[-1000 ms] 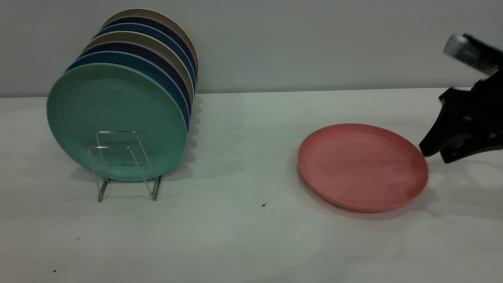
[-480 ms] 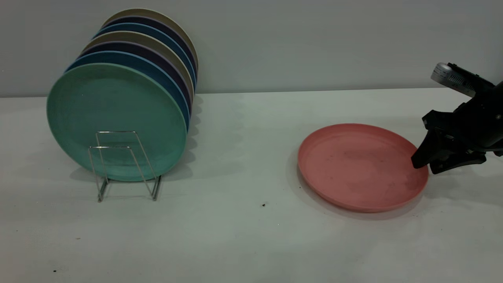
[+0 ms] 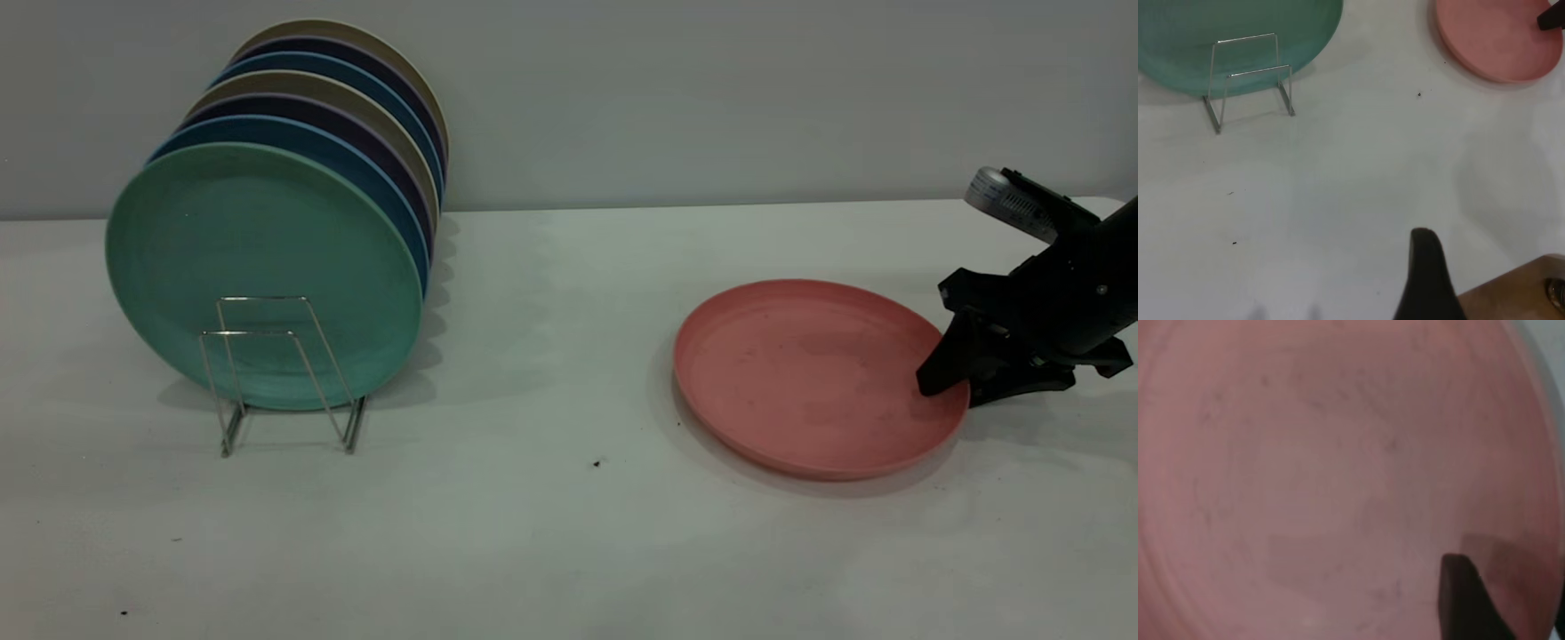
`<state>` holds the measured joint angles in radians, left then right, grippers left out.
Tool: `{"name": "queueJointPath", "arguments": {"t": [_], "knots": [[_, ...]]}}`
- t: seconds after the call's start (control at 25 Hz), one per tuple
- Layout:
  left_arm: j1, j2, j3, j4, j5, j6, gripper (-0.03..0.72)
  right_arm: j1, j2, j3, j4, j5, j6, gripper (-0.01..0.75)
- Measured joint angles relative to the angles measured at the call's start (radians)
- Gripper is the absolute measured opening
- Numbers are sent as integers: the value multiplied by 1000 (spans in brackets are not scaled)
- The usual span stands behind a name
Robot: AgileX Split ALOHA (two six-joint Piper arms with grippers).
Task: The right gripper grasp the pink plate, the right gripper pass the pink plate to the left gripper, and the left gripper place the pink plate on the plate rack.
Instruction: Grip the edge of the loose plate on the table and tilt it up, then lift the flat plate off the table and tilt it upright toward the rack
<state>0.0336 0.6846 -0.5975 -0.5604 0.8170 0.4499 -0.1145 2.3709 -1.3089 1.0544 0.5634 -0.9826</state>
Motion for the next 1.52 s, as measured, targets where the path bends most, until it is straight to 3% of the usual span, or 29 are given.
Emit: {"name": "queueJointPath", "arguments": {"t": [0.16, 0.28, 0.48, 0.72, 1.24, 1.52], "knots": [[0, 0, 0, 0, 0, 0, 541, -1, 10, 0, 26, -3, -4, 94], [0, 0, 0, 0, 0, 0, 541, -2, 11, 0, 47, -7, -4, 23], [0, 0, 0, -22, 0, -18, 541, -3, 11, 0, 54, 49, -44, 16], [0, 68, 0, -98, 36, -8, 541, -3, 13, 0, 49, 221, -177, 15], [0, 432, 0, -387, -51, 284, 541, 1, -47, 0, 208, 426, -304, 15], [0, 597, 0, -590, -91, 490, 541, 27, -49, 0, 220, 436, -306, 15]]}}
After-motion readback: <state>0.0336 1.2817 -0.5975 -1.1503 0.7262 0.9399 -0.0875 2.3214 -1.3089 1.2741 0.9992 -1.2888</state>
